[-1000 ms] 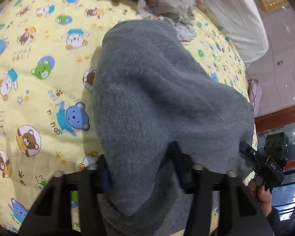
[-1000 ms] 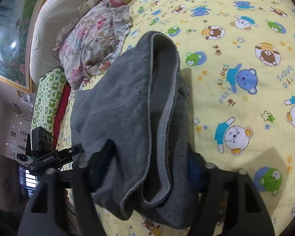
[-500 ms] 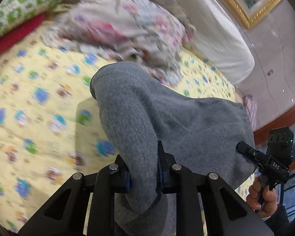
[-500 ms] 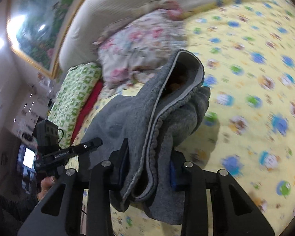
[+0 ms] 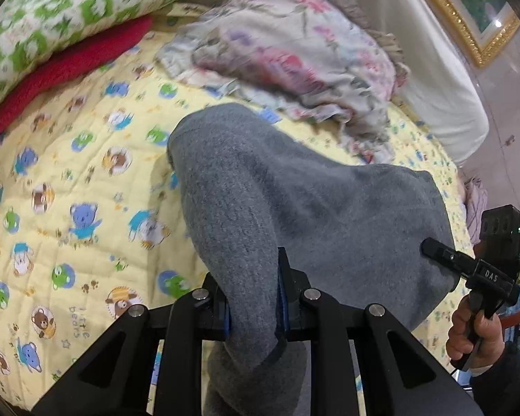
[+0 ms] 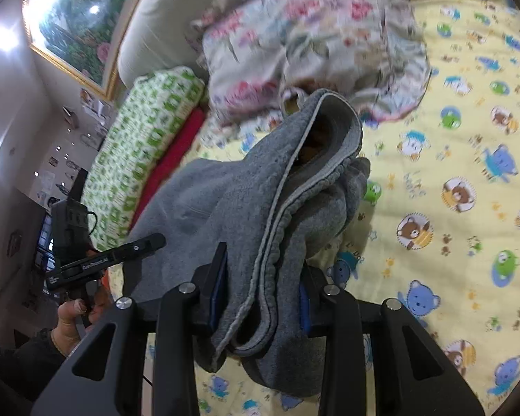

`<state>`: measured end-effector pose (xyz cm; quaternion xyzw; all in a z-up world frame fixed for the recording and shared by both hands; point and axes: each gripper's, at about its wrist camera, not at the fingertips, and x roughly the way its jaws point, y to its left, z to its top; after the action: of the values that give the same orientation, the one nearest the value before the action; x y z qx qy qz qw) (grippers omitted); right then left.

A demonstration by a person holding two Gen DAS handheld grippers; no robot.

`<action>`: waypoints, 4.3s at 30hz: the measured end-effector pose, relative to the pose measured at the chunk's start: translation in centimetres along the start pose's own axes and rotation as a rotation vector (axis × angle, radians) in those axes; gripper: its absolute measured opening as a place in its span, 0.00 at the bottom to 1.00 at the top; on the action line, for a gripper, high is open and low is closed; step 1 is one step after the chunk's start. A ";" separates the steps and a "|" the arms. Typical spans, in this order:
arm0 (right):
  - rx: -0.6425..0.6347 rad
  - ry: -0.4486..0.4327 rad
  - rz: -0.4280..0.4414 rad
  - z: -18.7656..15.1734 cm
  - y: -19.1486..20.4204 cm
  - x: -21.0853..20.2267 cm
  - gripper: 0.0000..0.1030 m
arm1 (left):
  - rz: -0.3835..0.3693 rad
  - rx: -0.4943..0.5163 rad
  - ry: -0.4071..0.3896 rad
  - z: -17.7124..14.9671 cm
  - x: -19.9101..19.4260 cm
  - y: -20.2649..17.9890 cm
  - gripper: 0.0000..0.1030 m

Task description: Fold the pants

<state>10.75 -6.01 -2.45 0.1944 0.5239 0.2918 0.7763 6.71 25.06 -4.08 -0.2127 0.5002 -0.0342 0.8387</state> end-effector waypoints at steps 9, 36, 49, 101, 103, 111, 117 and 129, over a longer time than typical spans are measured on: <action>0.011 0.092 -0.162 -1.7 -2.7 0.8 0.56 | 0.014 -0.002 0.047 -1.5 1.8 1.1 0.37; -0.259 0.233 -0.285 -4.6 1.3 1.0 0.11 | 0.000 0.065 0.143 -7.4 0.3 -0.2 0.40; -0.325 0.127 -0.320 -4.2 5.1 -2.6 0.68 | 0.076 0.065 0.050 -6.5 -3.8 -2.1 0.59; -0.620 0.128 -0.335 -6.0 7.9 -1.1 0.84 | 0.358 0.319 -0.066 -9.0 -4.4 -7.6 0.81; -0.618 0.130 -0.337 -6.0 7.9 -0.9 0.85 | 0.362 0.317 -0.062 -8.9 -4.2 -7.5 0.81; -0.592 0.138 -0.337 -5.8 7.5 -0.5 0.85 | 0.383 0.307 -0.050 -8.7 -3.6 -6.7 0.81; -0.567 0.140 -0.341 -5.5 7.0 -0.2 0.85 | 0.403 0.313 -0.058 -8.7 -3.0 -6.0 0.81; -0.540 0.148 -0.339 -5.1 6.5 0.0 0.85 | 0.390 0.285 -0.024 -8.3 -1.9 -4.9 0.81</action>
<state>4.36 -1.16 -0.40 -0.1304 0.5076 0.3001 0.7971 -0.59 18.39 -3.98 0.0082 0.5119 0.0608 0.8568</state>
